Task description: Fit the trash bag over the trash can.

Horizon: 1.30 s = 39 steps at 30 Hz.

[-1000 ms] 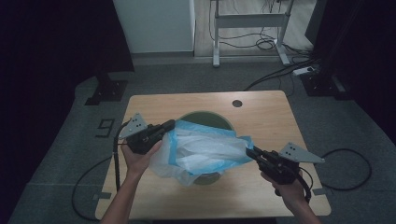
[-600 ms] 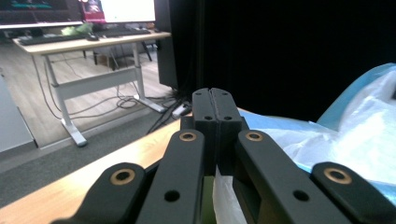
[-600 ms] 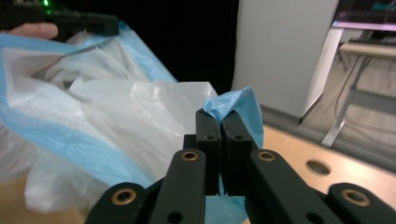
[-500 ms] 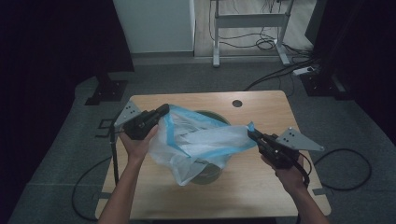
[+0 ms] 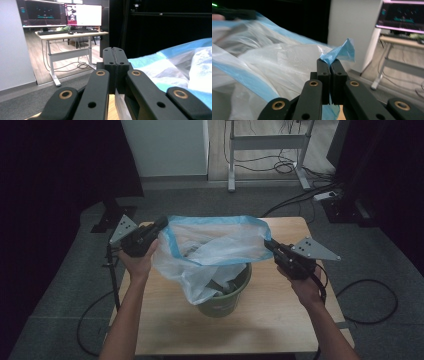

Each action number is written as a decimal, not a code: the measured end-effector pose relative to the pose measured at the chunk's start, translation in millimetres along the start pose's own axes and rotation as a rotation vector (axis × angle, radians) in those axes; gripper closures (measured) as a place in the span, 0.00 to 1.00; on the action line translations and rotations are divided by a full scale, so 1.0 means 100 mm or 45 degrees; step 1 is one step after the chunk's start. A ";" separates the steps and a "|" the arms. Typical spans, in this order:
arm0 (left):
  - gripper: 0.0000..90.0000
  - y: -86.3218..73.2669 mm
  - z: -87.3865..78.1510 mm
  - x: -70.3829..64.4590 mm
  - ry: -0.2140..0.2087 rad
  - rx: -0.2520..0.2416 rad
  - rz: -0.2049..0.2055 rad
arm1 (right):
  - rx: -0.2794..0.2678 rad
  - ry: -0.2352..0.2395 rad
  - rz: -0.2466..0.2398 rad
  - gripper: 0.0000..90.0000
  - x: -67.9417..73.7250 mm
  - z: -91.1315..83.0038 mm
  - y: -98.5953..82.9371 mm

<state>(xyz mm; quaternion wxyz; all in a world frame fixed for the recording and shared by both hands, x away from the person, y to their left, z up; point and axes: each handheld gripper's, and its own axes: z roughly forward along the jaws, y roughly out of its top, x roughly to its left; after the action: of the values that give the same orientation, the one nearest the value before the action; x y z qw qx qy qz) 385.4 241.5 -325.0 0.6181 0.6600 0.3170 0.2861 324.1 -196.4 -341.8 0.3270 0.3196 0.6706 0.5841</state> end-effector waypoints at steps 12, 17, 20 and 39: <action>1.00 -0.32 -0.11 0.05 -0.015 0.060 -0.070 | 0.132 -0.053 0.122 0.96 -0.19 0.10 -0.53; 1.00 -0.44 -0.17 0.05 -0.028 0.099 -0.102 | 0.160 -0.042 0.145 0.95 -0.18 0.13 -0.65; 1.00 -0.51 -0.20 0.07 -0.035 0.126 -0.139 | 0.176 -0.035 0.179 0.95 -0.19 0.14 -0.73; 1.00 -0.76 -0.21 0.09 -0.062 0.212 -0.207 | 0.285 0.022 0.301 0.89 -0.19 0.36 -1.06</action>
<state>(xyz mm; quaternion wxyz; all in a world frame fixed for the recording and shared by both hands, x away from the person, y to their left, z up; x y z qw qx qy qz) 370.4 264.3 -399.1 0.5899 0.6878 0.3772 0.1915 359.4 -202.6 -450.0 0.2125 0.4256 0.6921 0.5429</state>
